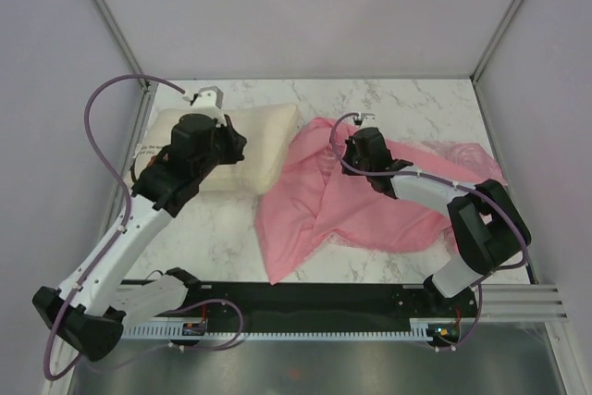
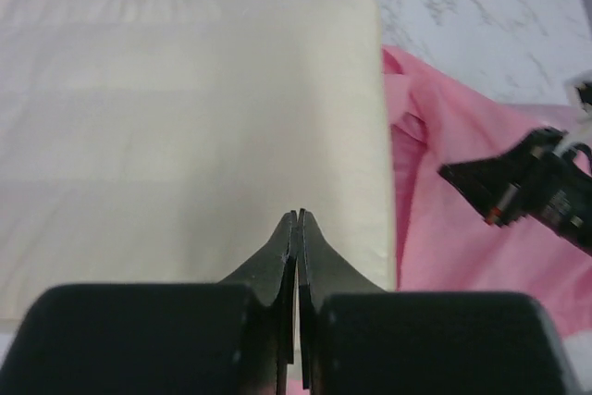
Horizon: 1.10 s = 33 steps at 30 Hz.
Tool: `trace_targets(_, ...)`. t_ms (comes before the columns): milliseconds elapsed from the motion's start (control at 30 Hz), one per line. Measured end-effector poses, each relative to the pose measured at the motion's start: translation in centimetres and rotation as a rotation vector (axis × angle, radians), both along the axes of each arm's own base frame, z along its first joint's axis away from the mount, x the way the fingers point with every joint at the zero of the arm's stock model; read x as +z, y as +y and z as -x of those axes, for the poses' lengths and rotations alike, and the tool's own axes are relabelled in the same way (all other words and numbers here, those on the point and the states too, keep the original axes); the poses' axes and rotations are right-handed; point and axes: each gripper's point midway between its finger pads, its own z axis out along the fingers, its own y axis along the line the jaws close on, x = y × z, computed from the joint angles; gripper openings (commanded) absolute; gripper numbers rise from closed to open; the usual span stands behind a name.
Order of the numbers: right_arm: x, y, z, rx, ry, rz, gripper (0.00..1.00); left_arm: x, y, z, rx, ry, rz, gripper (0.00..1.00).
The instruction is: Put the pillow into the pillowcase
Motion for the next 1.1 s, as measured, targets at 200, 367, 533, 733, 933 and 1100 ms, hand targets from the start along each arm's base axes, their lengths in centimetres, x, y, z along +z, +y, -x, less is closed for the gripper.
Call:
trace_targets(200,1.9,0.2,0.0,0.007,-0.075,-0.049,0.0,-1.6,-7.5,4.3,-0.2,0.049,0.026,0.02)
trace_targets(367,2.4,0.0,0.2,0.005,-0.1,-0.062,0.0,-7.0,-10.9,3.8,-0.223,0.164,-0.089,0.37)
trace_targets(533,2.5,-0.1,0.3,0.003,-0.103,-0.062,0.0,-8.8,-11.5,1.9,-0.176,0.216,-0.184,1.0)
trace_targets(733,2.5,0.0,0.2,0.0,-0.104,-0.065,0.0,-10.1,-12.5,-0.1,-0.144,0.236,-0.233,1.0)
trace_targets(933,2.5,-0.4,0.2,-0.025,-0.108,-0.067,0.0,-16.8,-12.9,-0.7,-0.138,0.364,-0.35,1.0)
trace_targets(1100,2.5,-0.7,0.6,-0.036,-0.112,-0.074,0.0,-21.5,-10.6,-1.9,-0.097,0.471,-0.479,0.15)
